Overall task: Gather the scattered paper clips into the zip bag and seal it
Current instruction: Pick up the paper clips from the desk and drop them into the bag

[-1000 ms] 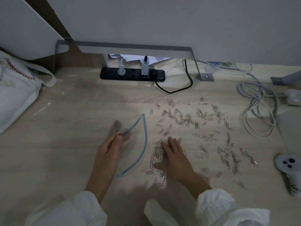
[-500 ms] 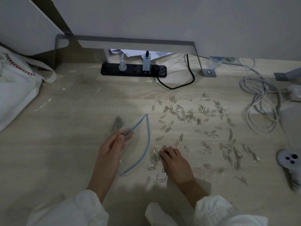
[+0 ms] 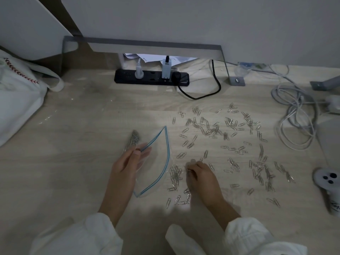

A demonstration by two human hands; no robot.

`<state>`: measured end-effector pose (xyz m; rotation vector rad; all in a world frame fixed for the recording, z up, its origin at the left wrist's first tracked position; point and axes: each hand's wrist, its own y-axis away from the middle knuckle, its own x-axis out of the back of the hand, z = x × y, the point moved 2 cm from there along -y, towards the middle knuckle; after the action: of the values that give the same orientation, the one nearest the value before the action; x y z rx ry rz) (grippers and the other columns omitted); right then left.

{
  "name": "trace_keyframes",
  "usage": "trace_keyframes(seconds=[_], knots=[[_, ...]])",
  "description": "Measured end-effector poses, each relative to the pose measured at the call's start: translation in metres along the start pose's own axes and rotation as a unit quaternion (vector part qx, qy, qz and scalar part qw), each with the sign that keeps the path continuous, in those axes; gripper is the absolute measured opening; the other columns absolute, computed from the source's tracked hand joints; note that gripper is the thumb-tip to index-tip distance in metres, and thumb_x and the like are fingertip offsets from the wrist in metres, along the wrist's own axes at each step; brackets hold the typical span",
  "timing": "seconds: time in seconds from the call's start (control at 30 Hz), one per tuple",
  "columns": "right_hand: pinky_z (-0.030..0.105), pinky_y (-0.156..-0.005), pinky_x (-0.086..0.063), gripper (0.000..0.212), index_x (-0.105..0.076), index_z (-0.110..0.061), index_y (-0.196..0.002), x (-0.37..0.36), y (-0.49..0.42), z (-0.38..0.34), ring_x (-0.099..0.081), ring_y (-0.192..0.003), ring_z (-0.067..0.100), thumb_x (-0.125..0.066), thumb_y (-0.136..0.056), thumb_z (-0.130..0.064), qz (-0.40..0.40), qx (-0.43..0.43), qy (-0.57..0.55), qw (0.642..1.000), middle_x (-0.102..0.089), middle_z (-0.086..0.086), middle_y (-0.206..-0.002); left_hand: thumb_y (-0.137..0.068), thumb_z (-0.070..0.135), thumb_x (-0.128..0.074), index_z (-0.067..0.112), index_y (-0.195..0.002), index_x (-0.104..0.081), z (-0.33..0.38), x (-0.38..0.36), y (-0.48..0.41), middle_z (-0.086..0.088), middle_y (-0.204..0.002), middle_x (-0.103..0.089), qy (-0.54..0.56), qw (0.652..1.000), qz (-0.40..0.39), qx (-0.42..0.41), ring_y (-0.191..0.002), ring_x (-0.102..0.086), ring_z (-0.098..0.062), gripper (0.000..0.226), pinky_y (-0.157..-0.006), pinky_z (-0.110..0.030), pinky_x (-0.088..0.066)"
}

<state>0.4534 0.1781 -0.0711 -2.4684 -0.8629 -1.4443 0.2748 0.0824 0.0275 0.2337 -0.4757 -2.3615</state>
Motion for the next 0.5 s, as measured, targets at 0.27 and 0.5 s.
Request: trace_keyframes(seconds=[0.27, 0.5], knots=[[0.023, -0.076, -0.052, 0.012, -0.071, -0.01, -0.086, 0.04, 0.003, -0.017, -0.062, -0.078, 0.016, -0.063, -0.081, -0.003, 0.055, -0.296, -0.409, 0.862, -0.068, 0.006, -0.084, -0.096, 0.014, -0.04, 0.015, -0.109, -0.064, 0.003, -0.002, 0.001, 0.0, -0.109, -0.069, -0.013, 1.0, 0.001, 0.0, -0.102, -0.063, -0.002, 0.027, -0.091, -0.013, -0.045], [0.013, -0.07, -0.05, 0.014, -0.072, -0.01, -0.09, 0.093, 0.005, -0.11, -0.062, -0.07, 0.006, -0.063, -0.082, -0.004, 0.008, -0.16, -0.578, 0.8, -0.07, -0.001, -0.076, -0.096, 0.013, -0.04, 0.011, -0.114, -0.062, 0.007, -0.008, 0.002, 0.001, -0.11, -0.068, -0.021, 1.0, 0.001, -0.004, -0.101, -0.06, 0.003, 0.029, -0.083, -0.005, -0.045]])
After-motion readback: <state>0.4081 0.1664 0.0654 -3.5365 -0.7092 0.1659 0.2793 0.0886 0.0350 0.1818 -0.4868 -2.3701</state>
